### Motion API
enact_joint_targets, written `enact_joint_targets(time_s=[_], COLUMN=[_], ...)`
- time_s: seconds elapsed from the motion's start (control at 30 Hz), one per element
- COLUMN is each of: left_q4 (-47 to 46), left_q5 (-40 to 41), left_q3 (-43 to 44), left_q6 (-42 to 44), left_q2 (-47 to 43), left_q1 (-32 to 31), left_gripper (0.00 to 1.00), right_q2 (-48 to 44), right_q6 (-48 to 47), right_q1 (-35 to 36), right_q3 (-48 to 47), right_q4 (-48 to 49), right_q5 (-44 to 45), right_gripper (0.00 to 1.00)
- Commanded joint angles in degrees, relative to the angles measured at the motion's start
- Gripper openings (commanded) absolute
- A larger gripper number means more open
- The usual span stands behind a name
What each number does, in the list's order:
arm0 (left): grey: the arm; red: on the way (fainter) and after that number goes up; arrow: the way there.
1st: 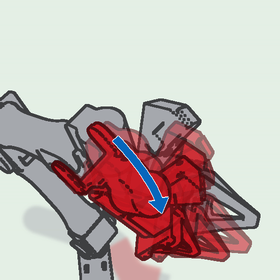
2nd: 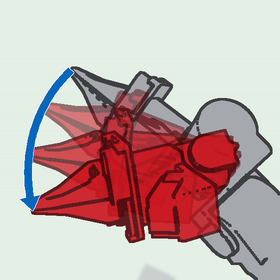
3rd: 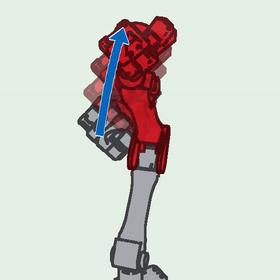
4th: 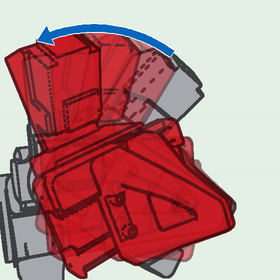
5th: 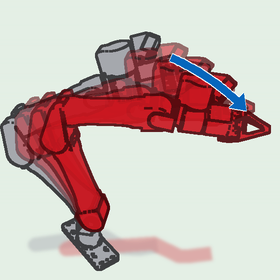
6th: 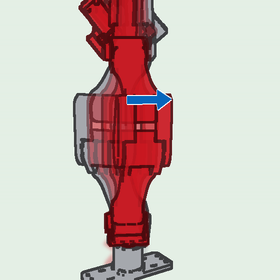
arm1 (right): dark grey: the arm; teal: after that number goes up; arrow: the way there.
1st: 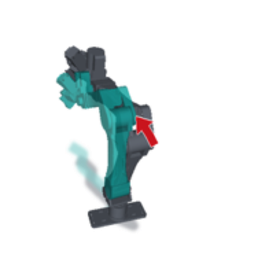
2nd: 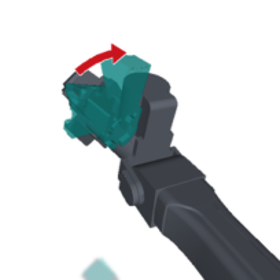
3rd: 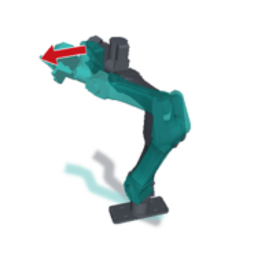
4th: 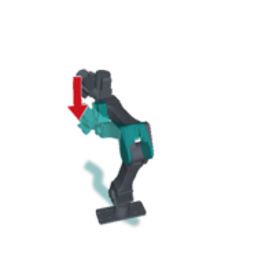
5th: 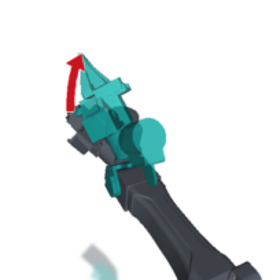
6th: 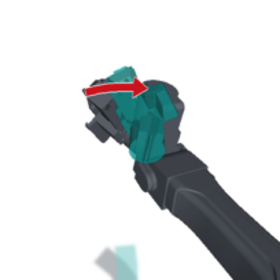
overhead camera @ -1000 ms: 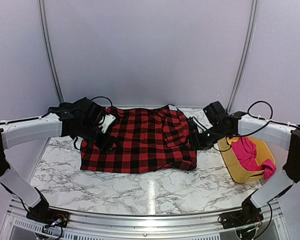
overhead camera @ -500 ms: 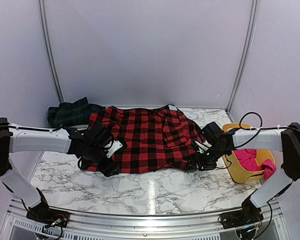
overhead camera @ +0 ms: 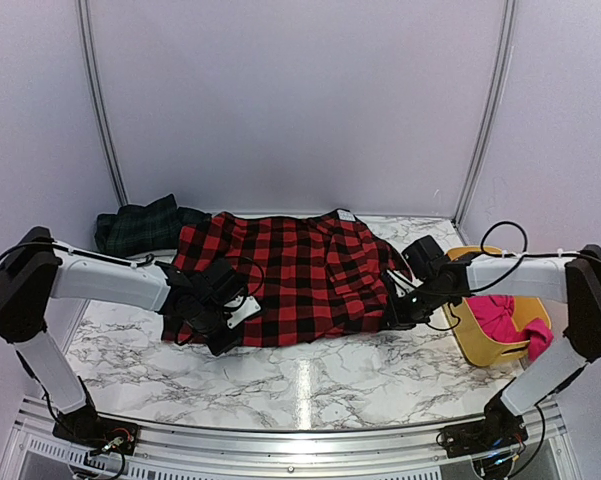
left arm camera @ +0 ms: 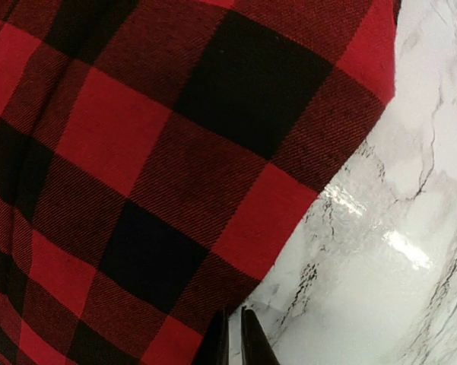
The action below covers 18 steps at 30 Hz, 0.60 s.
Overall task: Fold and stack the mixed laundry pile
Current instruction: Flatten out the crumpled T-shirt at the center of the board.
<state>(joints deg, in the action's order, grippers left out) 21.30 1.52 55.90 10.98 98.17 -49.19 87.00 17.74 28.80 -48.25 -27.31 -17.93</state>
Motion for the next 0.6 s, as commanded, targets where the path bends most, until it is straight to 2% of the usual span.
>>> enact_joint_targets(time_s=[0.0, 0.13, 0.3, 0.33, 0.43, 0.5, 0.57], left_q4=[1.38, 1.75, 3.24, 4.85, 7.97, 8.07, 8.08], left_q5=[-1.24, -1.26, -3.53, -3.39, -6.53, -7.52, -7.8], left_q3=[1.68, 4.44, 10.4, 11.41, 11.42, 10.1, 9.29], left_q6=[0.47, -1.18, -0.91, -0.55, 0.4, 0.68, 0.75], left_q2=[-8.67, -13.69, -8.81, -7.26, -4.68, -4.3, -3.34], left_q1=[-0.07, 1.63, 5.72, 5.74, 5.5, 4.84, 4.21], left_gripper=[0.0, 0.0, 0.0, 0.09, 0.46, 0.66, 0.77], right_q2=[-8.07, -10.31, -1.3, 1.88, 8.58, 12.93, 17.21], right_q6=[-1.96, -1.73, -4.58, -5.43, -6.92, -7.21, -6.96], right_q1=[0.43, -2.61, -9.52, -9.81, -10.84, -11.47, -12.18], right_q3=[-7.06, -12.4, -22.37, -24.99, -32.49, -36.54, -40.29], right_q4=[-5.88, -7.73, -7.92, -8.39, -9.63, -9.61, -9.44], right_q5=[-0.66, -1.94, -3.36, -3.42, -3.03, -2.33, -2.48], right_gripper=[0.0, 0.0, 0.0, 0.0, 0.0, 0.0, 0.0])
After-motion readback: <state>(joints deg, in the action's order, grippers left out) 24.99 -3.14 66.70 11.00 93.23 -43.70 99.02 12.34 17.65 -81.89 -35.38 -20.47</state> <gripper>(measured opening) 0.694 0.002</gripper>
